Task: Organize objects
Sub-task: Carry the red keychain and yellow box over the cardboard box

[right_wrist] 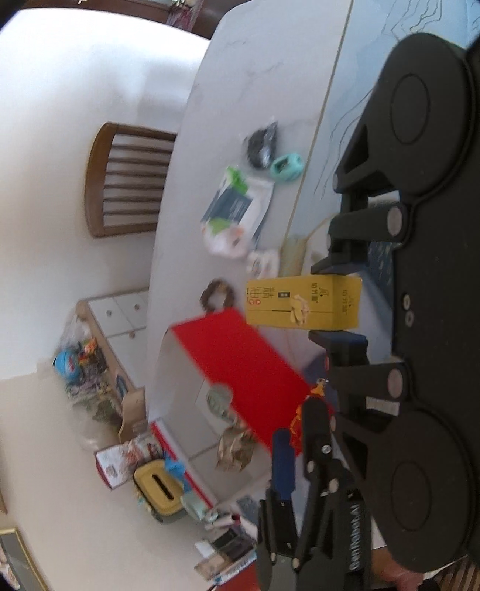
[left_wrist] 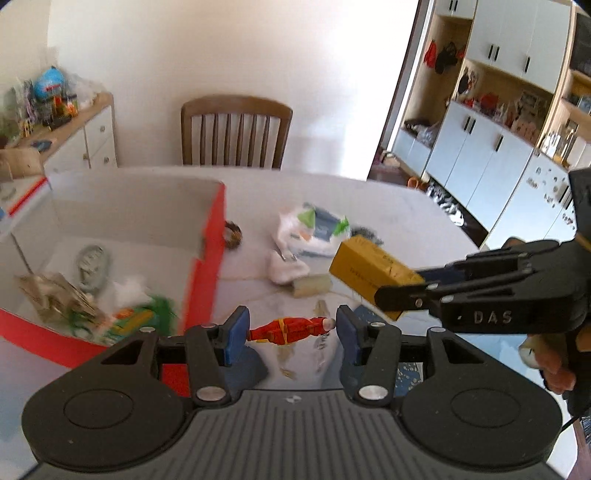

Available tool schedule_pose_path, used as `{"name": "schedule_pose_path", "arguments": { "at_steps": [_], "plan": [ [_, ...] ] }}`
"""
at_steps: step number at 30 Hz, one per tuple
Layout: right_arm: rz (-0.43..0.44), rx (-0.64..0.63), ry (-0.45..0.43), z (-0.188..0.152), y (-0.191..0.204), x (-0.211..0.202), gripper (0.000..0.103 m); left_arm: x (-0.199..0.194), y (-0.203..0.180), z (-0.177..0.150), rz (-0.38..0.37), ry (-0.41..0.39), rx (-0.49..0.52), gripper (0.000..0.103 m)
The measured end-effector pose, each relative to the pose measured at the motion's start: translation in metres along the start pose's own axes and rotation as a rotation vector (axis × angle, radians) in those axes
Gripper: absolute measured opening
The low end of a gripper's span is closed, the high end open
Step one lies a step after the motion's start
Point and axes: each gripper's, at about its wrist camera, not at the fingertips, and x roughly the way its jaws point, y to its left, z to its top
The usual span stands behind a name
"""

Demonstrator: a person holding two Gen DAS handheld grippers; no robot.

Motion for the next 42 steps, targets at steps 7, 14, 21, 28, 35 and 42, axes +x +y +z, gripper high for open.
{"name": "schedule_pose_path", "arguments": {
  "at_steps": [7, 14, 21, 28, 35, 42],
  "plan": [
    [0.029, -0.023, -0.03, 0.028, 0.043, 0.004, 0.028, -0.04, 0.047, 0.031, 0.018, -0.065, 0.009, 0.051],
    [0.034, -0.055, -0.059, 0.061, 0.082, 0.02, 0.028, -0.057, 0.102, 0.062, 0.061, -0.1, 0.037, 0.051],
    [0.014, -0.082, -0.061, 0.091, 0.114, 0.052, 0.028, -0.048, 0.152, 0.089, 0.07, -0.088, 0.064, 0.051],
    [-0.054, -0.095, -0.005, 0.101, 0.134, 0.102, 0.028, -0.011, 0.184, 0.094, 0.057, -0.031, 0.081, 0.051],
    [-0.14, -0.102, 0.085, 0.099, 0.139, 0.155, 0.028, 0.043, 0.21, 0.091, 0.051, 0.053, 0.039, 0.051],
    [-0.169, -0.134, 0.159, 0.091, 0.145, 0.186, 0.028, 0.082, 0.219, 0.089, 0.025, 0.116, 0.02, 0.051]
  ]
}}
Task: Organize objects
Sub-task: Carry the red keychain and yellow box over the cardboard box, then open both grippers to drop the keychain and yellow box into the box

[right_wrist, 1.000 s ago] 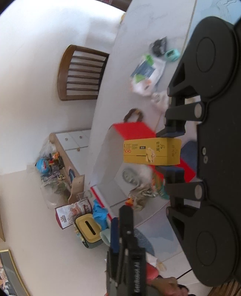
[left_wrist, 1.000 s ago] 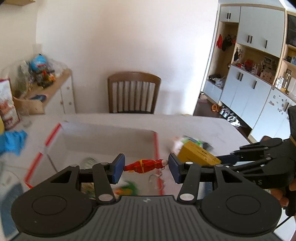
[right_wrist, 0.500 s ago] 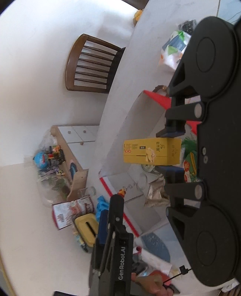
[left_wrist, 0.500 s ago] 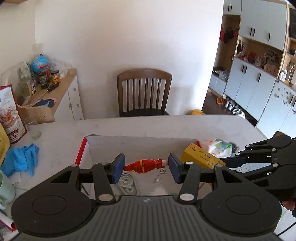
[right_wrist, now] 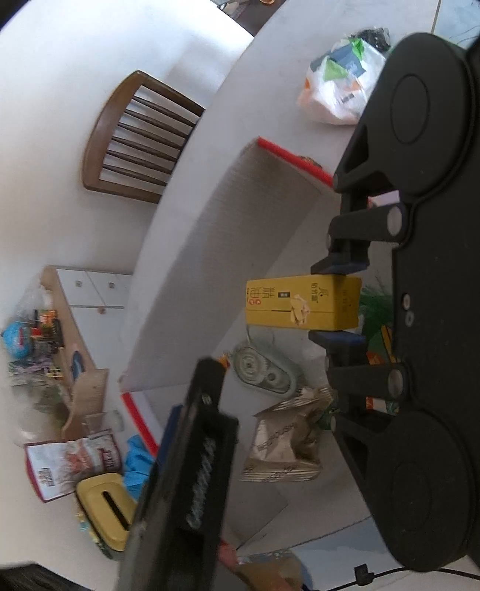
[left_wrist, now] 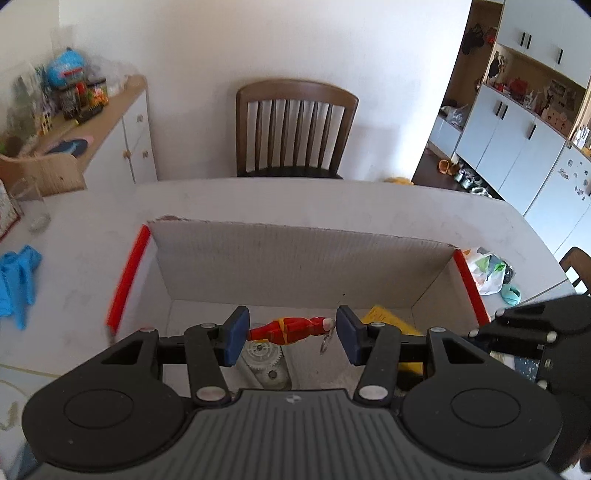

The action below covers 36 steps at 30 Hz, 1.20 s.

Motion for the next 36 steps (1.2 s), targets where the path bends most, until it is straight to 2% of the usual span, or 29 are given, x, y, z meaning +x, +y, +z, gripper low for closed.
{"name": "schedule_pose_path", "arguments": {
  "at_steps": [3, 9, 21, 25, 29, 36],
  "plan": [
    [-0.026, -0.045, 0.01, -0.002, 0.009, 0.004, 0.028, 0.013, -0.001, 0.001, -0.005, 0.028, 0.005, 0.051],
    [-0.023, -0.073, 0.035, 0.003, 0.016, 0.009, 0.029, 0.041, -0.004, -0.004, 0.003, 0.118, 0.032, 0.051],
    [0.025, -0.067, 0.051, -0.004, 0.016, -0.001, 0.034, 0.054, -0.004, -0.009, 0.003, 0.211, 0.046, 0.052],
    [0.042, -0.064, 0.03, -0.007, 0.016, -0.01, 0.04, 0.051, -0.005, -0.008, 0.012, 0.209, 0.04, 0.052],
    [0.056, -0.055, 0.014, -0.009, 0.015, -0.02, 0.043, 0.042, -0.004, -0.007, 0.004, 0.188, 0.031, 0.06],
    [0.071, -0.027, -0.029, -0.01, 0.012, -0.042, 0.045, 0.017, -0.008, -0.007, 0.016, 0.134, 0.037, 0.06]
  ]
}}
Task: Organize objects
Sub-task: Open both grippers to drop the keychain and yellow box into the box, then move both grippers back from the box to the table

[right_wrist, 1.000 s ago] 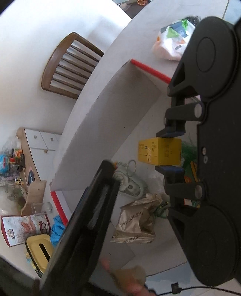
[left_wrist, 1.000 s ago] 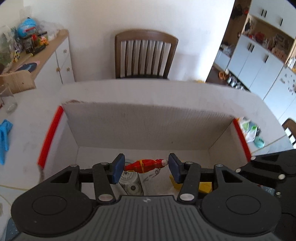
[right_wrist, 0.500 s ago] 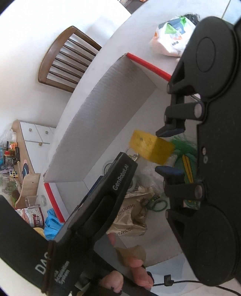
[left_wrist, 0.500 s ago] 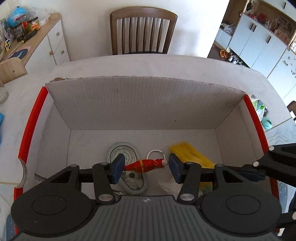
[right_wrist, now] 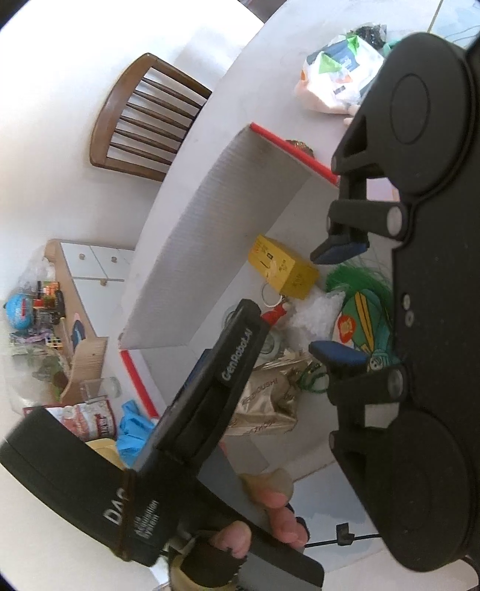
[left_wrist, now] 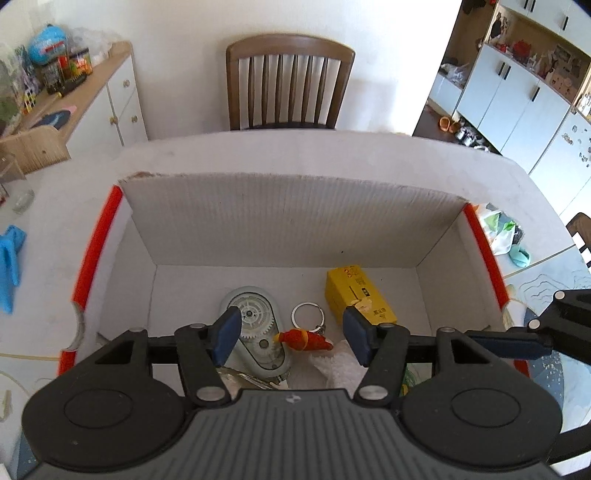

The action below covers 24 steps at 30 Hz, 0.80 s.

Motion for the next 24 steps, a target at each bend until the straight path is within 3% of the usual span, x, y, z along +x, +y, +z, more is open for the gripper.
{"name": "schedule_pose_path", "arguments": {
  "at_steps": [7, 19, 24],
  "plan": [
    [0.005, 0.045, -0.06, -0.001, -0.005, -0.028, 0.051, -0.034, -0.01, -0.002, 0.018, -0.079, 0.018, 0.06],
    [0.04, 0.112, -0.169, -0.02, -0.023, -0.086, 0.069, -0.091, -0.037, -0.02, 0.017, -0.185, 0.051, 0.073],
    [0.066, 0.159, -0.204, -0.035, -0.036, -0.105, 0.075, -0.11, -0.053, -0.032, 0.002, -0.218, 0.041, 0.083]
  ]
}}
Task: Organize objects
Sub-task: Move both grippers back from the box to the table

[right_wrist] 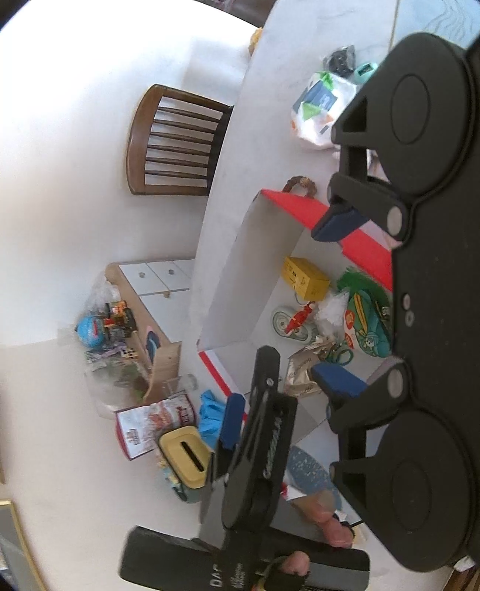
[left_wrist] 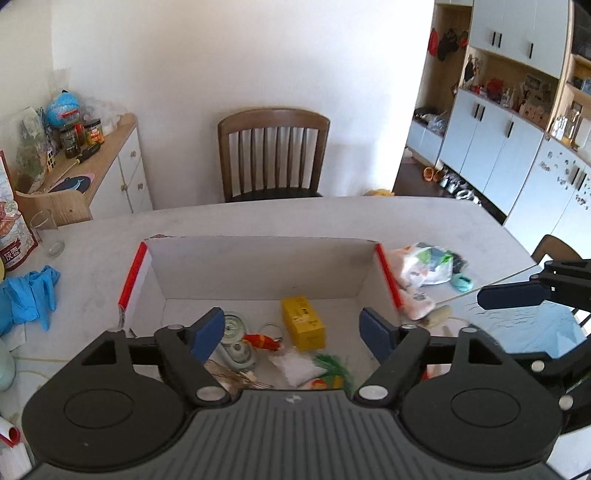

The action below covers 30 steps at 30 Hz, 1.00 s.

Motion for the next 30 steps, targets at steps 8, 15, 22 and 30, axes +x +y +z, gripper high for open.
{"name": "schedule_pose_path", "arguments": {
  "at_steps": [8, 15, 22, 30],
  "plan": [
    [0.005, 0.053, -0.049, -0.021, -0.027, -0.036, 0.091, -0.014, -0.033, -0.013, -0.007, -0.012, -0.021, 0.087],
    [-0.033, 0.082, -0.057, -0.043, -0.057, -0.059, 0.096, -0.01, -0.067, -0.022, 0.009, -0.006, -0.025, 0.099],
    [-0.083, 0.11, -0.053, -0.06, -0.098, -0.08, 0.096, 0.003, -0.1, -0.024, 0.034, -0.014, -0.034, 0.101],
    [-0.117, 0.149, -0.037, -0.077, -0.148, -0.092, 0.096, 0.027, -0.14, -0.011, 0.016, -0.011, -0.04, 0.101]
  ]
}}
